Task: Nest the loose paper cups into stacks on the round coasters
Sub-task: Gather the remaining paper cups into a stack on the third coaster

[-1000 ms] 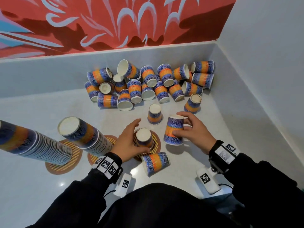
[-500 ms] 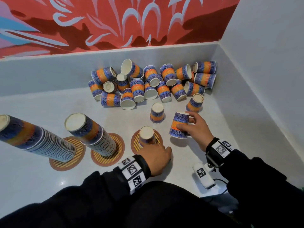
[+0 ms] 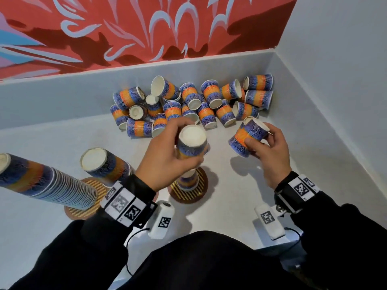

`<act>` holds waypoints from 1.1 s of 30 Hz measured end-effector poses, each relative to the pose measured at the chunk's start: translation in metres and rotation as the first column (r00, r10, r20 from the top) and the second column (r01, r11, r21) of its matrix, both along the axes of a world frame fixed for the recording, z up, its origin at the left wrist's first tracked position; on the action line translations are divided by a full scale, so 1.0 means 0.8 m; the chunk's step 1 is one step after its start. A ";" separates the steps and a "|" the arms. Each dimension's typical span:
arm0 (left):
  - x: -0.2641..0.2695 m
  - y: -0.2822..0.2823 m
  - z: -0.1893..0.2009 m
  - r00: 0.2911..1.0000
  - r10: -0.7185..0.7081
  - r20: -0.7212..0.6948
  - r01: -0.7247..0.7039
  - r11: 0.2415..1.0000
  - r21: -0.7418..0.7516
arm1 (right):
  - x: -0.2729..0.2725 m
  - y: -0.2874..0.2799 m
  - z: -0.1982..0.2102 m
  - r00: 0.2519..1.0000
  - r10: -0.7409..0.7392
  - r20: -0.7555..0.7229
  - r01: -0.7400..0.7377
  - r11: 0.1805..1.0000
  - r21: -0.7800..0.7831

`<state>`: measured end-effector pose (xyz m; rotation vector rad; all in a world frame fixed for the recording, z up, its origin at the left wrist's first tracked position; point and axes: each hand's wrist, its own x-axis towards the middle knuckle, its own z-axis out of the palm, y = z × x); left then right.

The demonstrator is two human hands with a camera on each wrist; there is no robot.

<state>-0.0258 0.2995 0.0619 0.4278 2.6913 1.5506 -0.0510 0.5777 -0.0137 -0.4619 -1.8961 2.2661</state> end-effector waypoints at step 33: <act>-0.112 0.070 0.004 0.921 -0.160 0.355 0.360 0.697 -0.620 | -0.092 0.009 -0.045 1.000 0.014 0.014 -0.020 0.741 0.671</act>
